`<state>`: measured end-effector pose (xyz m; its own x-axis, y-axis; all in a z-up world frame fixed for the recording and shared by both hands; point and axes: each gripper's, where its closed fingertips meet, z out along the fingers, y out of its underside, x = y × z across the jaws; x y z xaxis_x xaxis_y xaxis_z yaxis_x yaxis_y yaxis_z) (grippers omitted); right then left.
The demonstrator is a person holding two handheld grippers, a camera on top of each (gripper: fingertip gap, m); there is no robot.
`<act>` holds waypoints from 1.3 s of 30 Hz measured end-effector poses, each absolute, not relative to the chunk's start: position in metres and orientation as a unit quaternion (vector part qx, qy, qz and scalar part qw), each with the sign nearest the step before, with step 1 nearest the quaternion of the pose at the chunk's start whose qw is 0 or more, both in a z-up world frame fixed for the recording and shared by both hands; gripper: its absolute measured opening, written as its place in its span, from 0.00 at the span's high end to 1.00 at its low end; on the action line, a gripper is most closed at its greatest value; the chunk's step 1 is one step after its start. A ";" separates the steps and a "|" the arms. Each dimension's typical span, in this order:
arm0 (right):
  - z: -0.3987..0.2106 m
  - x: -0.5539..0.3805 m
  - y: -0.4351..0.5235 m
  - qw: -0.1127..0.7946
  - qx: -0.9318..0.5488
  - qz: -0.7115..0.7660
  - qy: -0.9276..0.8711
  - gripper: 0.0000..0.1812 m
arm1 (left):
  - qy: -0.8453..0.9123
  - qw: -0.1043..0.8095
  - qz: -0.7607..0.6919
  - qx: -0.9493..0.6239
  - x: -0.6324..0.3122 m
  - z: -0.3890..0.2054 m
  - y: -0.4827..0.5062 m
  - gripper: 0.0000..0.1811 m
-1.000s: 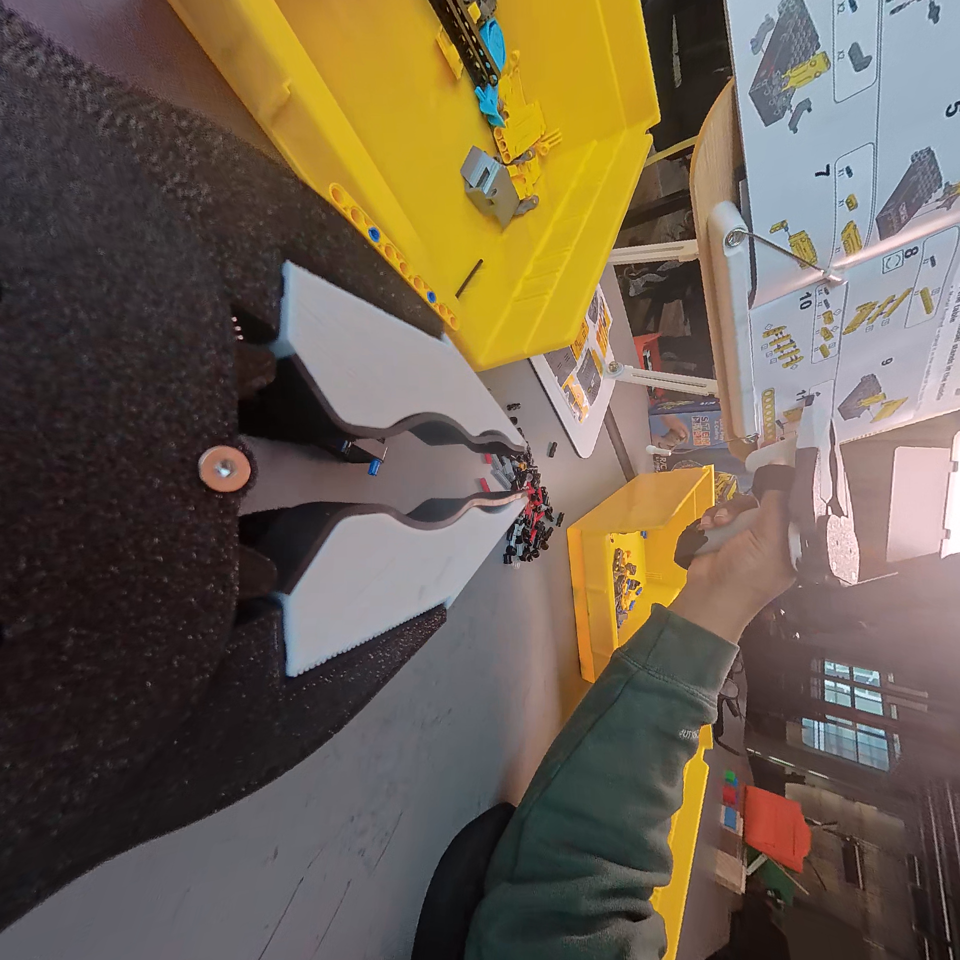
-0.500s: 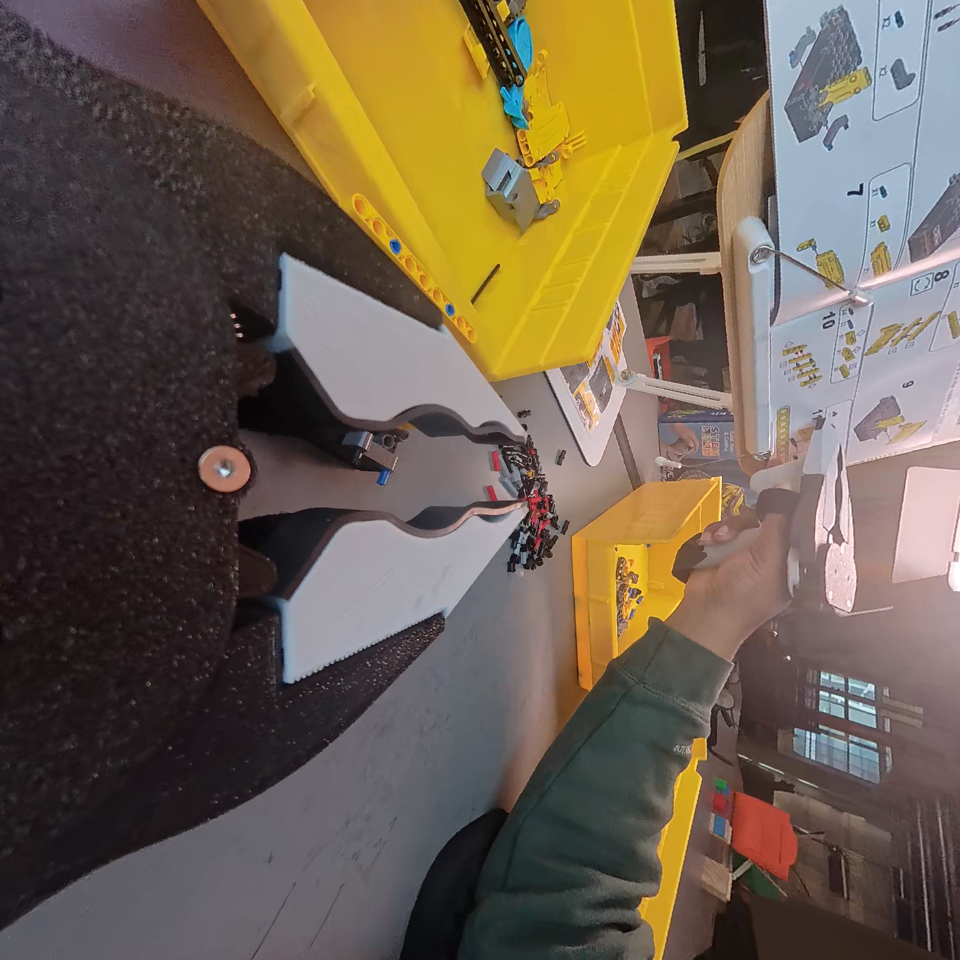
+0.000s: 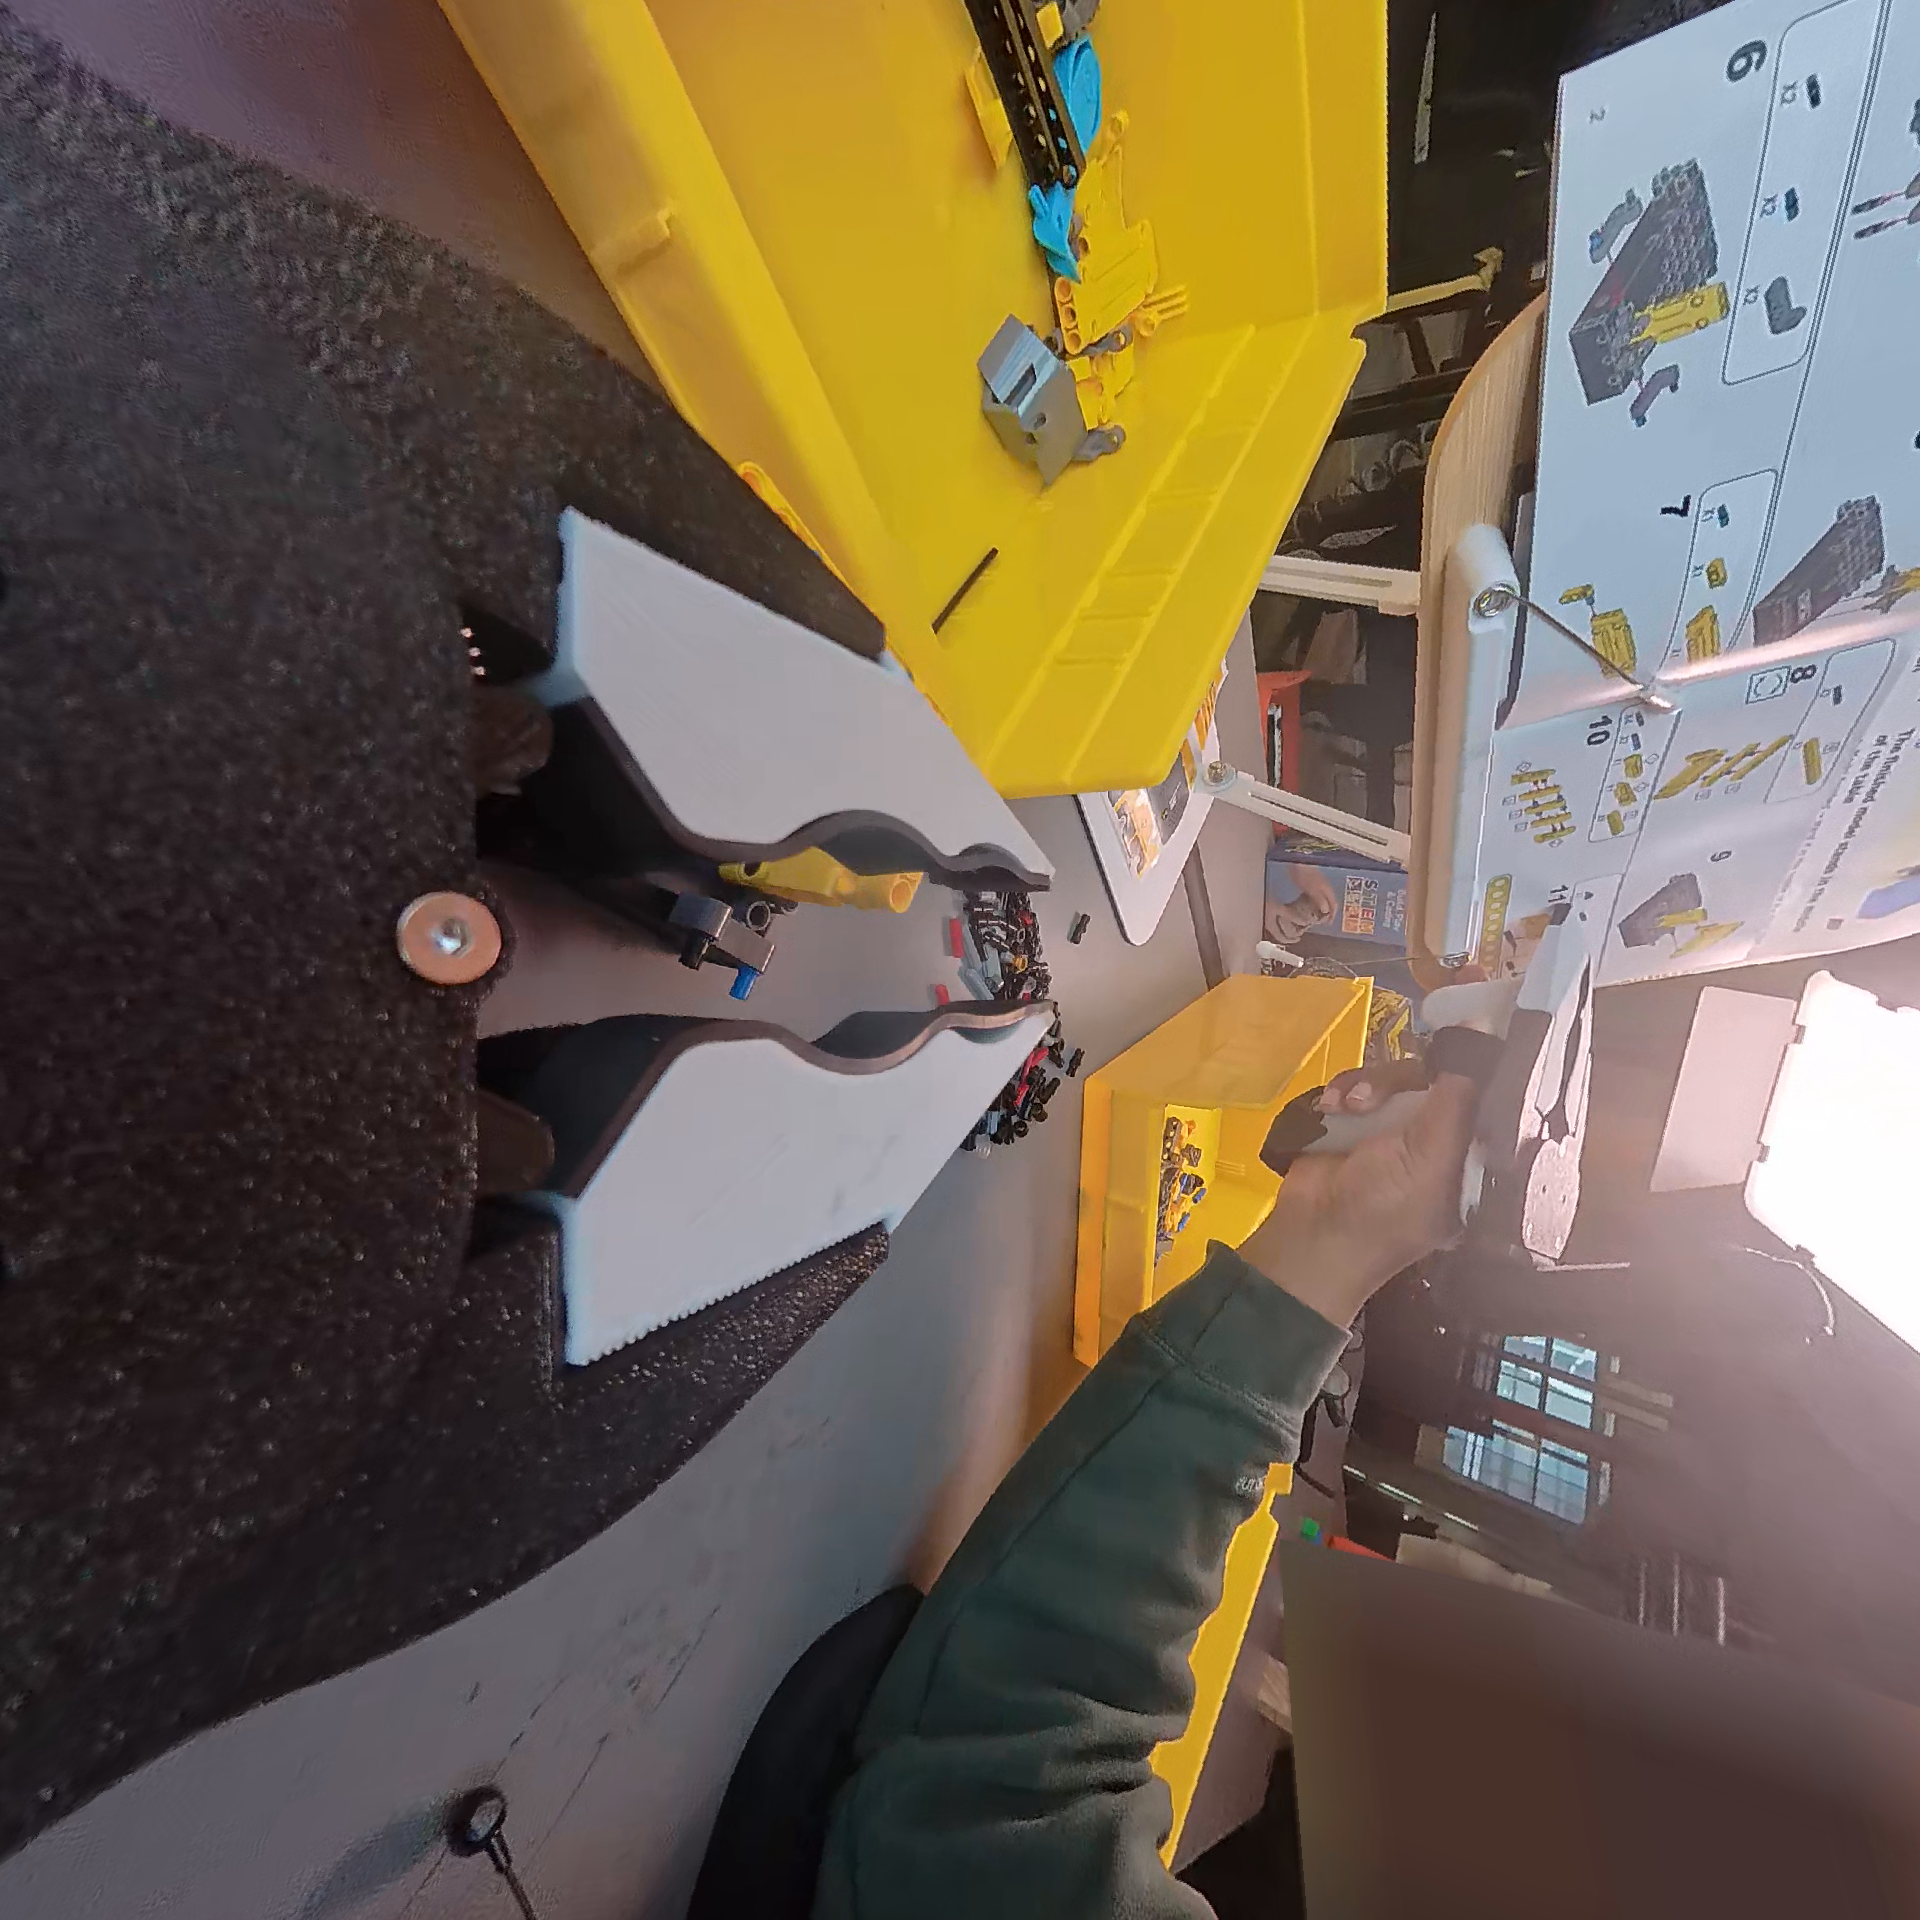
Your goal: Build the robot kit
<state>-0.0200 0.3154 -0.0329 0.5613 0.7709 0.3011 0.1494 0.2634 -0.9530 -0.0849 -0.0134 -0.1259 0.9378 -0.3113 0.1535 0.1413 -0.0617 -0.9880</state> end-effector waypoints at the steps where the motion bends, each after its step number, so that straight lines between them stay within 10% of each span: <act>1: -0.033 -0.020 0.315 0.681 -0.562 0.229 -0.409 1.00 | 0.059 0.682 -0.165 -0.710 -0.085 -0.126 -0.013 0.90; 39: -0.034 -0.019 0.314 0.676 -0.567 0.248 -0.402 0.99 | 0.060 0.686 -0.142 -0.711 -0.087 -0.125 -0.014 0.92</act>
<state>-0.0195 0.3141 -0.0337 0.5546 0.7897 0.2621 0.1206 0.2354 -0.9644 -0.0870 -0.0139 -0.1254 0.9524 -0.2799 0.1206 0.1104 -0.0520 -0.9925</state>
